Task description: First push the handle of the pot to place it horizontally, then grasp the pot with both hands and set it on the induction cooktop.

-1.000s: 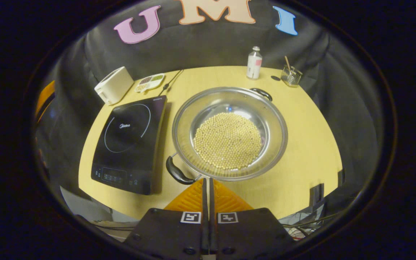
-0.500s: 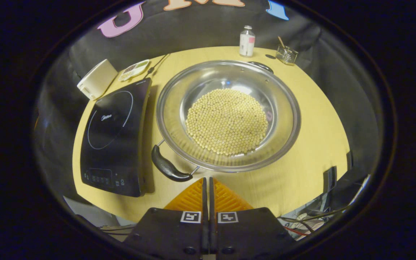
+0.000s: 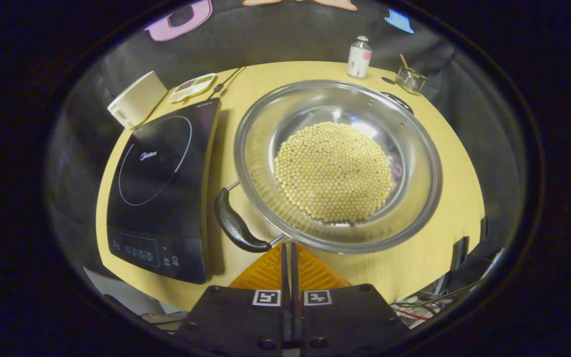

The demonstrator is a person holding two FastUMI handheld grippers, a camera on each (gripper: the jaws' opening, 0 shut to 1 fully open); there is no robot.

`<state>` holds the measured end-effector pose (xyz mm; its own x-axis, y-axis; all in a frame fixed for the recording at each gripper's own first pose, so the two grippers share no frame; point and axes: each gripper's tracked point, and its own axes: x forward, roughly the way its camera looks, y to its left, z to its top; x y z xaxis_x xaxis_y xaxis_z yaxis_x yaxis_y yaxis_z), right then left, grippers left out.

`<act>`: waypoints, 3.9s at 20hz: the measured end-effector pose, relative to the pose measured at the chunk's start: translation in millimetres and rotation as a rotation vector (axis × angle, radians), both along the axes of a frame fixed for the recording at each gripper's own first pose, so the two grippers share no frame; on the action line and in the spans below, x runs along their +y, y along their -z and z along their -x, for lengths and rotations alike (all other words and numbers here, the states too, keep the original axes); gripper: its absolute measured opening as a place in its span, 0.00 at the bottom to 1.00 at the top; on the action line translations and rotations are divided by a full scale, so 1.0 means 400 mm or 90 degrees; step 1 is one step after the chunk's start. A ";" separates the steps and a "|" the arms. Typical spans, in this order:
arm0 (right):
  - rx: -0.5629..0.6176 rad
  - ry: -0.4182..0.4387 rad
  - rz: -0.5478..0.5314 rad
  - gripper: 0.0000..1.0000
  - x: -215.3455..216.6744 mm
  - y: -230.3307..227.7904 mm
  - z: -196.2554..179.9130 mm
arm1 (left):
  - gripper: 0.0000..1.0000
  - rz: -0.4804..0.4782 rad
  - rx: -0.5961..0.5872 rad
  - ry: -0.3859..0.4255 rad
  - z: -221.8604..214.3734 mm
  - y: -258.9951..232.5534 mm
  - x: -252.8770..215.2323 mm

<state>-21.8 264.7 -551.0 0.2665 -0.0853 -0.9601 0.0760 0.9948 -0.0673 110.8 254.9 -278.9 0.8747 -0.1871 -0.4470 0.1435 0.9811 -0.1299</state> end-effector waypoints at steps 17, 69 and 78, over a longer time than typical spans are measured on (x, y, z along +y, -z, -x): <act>-0.005 0.104 -0.066 0.02 0.138 0.050 -0.141 | 0.96 -0.027 0.001 -0.030 0.035 -0.013 0.056; -0.074 -0.072 -0.095 0.71 -0.602 0.100 -0.368 | 0.73 -0.075 0.408 0.055 -0.053 0.601 -0.558; -0.069 -0.027 -0.118 0.57 -0.612 0.100 -0.371 | 0.63 -0.062 0.442 0.038 -0.060 0.649 -0.558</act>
